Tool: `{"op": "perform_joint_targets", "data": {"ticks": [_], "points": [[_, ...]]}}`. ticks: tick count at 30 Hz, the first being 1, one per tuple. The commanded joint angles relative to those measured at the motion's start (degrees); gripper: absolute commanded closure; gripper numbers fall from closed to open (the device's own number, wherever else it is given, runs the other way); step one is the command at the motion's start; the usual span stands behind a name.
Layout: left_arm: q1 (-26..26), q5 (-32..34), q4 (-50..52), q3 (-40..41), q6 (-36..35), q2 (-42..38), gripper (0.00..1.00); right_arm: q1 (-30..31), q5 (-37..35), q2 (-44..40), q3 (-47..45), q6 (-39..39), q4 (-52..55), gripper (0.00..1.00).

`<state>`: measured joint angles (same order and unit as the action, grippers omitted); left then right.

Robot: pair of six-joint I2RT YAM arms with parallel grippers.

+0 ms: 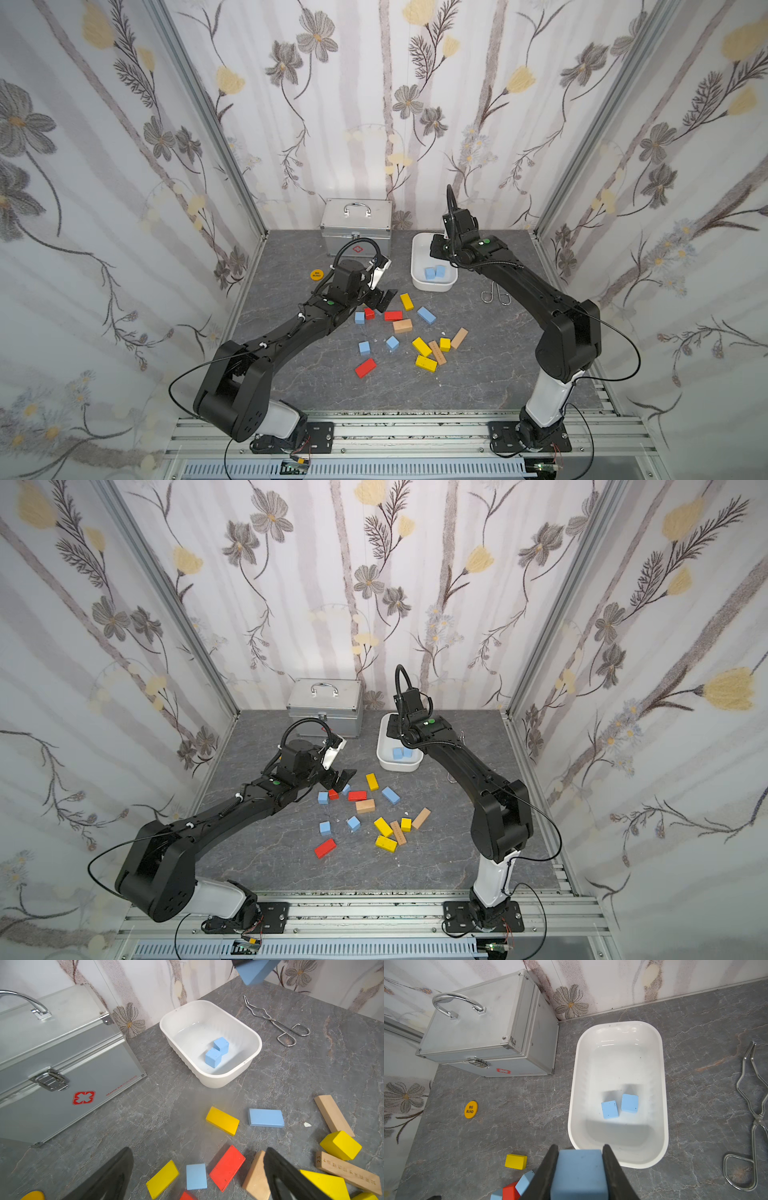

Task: Pick out the blue building blocks
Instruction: Place the building block in the storage box.

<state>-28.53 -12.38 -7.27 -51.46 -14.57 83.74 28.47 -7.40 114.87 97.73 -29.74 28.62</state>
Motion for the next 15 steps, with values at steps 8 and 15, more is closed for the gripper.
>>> {"op": "perform_joint_targets", "data": {"ticks": [8, 15], "points": [[0.87, -1.25, -4.50, -1.01, 0.07, 5.30, 0.00, -2.27, 2.59, 8.72, 8.52, 1.15, -1.55, 1.00], [1.55, -1.88, -5.80, -1.32, -0.04, 8.43, 0.00, -3.94, 3.85, 15.72, 13.97, 1.67, -1.20, 1.00]]}}
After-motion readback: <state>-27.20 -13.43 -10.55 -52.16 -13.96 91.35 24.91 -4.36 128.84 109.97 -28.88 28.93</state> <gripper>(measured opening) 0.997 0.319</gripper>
